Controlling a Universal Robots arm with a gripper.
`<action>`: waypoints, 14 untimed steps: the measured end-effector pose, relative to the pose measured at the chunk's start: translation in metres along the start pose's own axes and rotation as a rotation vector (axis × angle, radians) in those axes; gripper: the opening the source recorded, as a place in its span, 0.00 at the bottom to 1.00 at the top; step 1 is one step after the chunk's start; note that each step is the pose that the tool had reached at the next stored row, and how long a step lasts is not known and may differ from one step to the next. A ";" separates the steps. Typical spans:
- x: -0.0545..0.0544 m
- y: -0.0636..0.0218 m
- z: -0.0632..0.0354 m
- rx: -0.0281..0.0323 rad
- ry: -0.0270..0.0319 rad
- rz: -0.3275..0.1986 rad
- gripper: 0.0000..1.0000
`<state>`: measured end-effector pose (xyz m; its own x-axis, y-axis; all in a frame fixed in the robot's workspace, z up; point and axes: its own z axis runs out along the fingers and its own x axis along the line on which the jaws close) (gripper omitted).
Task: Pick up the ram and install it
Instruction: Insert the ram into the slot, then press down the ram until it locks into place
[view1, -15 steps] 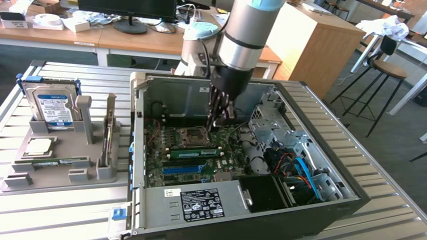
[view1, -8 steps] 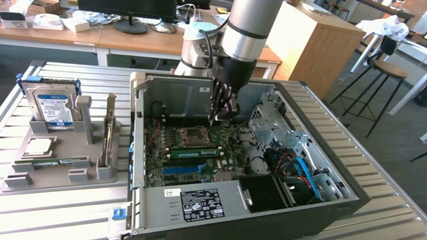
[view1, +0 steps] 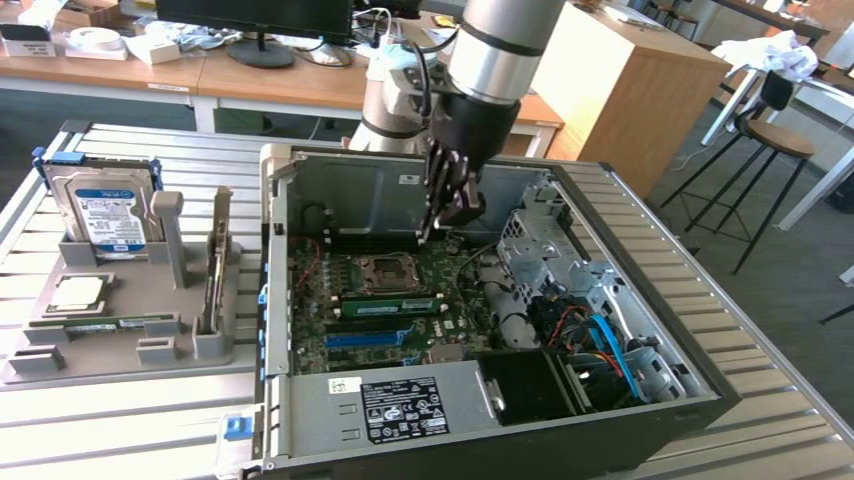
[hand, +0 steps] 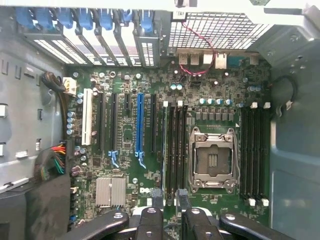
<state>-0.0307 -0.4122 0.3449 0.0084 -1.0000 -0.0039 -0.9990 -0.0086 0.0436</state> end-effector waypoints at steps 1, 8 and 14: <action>0.000 0.0001 -0.0020 0.0000 0.0000 0.000 0.25; 0.000 0.0003 -0.0068 0.0000 -0.0001 0.000 0.25; 0.000 0.0003 -0.0068 0.0000 -0.0001 0.000 0.25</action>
<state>-0.0307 -0.4122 0.3517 0.0084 -1.0000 -0.0040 -0.9990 -0.0086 0.0436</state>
